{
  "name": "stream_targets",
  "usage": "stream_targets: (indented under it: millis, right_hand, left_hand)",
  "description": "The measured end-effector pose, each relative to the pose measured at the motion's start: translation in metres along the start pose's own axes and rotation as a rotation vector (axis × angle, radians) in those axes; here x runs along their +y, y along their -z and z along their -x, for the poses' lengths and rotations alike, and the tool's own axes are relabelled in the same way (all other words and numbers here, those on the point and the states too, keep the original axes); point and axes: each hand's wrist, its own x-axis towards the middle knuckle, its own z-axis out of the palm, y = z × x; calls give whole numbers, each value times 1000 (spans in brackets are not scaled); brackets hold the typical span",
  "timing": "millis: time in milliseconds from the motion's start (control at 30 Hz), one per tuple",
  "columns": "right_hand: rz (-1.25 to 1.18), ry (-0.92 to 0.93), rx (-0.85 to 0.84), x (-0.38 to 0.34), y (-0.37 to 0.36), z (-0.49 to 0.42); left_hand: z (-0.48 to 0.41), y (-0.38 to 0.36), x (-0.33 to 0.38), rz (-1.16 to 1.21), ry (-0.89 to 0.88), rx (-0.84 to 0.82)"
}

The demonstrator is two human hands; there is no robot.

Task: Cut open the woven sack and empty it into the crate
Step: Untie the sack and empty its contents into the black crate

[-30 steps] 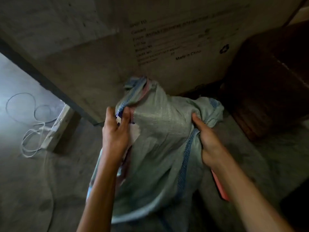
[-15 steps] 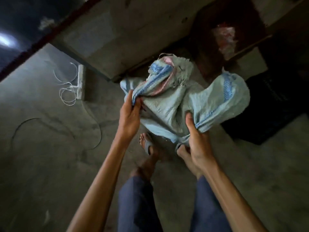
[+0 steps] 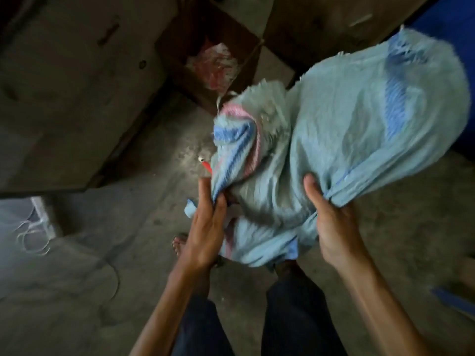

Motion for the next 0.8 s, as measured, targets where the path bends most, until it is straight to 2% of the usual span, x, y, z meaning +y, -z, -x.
stream_targets:
  millis: [200, 300, 433, 500, 567, 633, 667, 733, 800]
  right_hand:
    - [118, -35, 44, 69, 82, -83]
    - [283, 88, 82, 100, 116, -160]
    - [501, 121, 154, 155, 137, -279]
    - [504, -20, 207, 189, 139, -343]
    - [402, -254, 193, 219, 140, -398]
    - [422, -415, 250, 255, 146, -439]
    - [513, -417, 291, 274, 150, -451]
    - [644, -283, 357, 308, 156, -461]
    - [777, -16, 387, 344, 156, -458]
  left_hand:
    - [-77, -142, -43, -39, 132, -97]
    - [-149, -209, -61, -172, 91, -148]
    - [-260, -272, -95, -214, 75, -51]
    - [-323, -289, -124, -264, 136, -16]
    - [-383, -302, -155, -330, 231, -46]
    - [-430, -308, -189, -543, 261, -79]
    - [-444, -309, -207, -675, 249, -93]
    - [-462, -310, -240, -866, 167, -157]
    - [-467, -310, -271, -986, 61, -266]
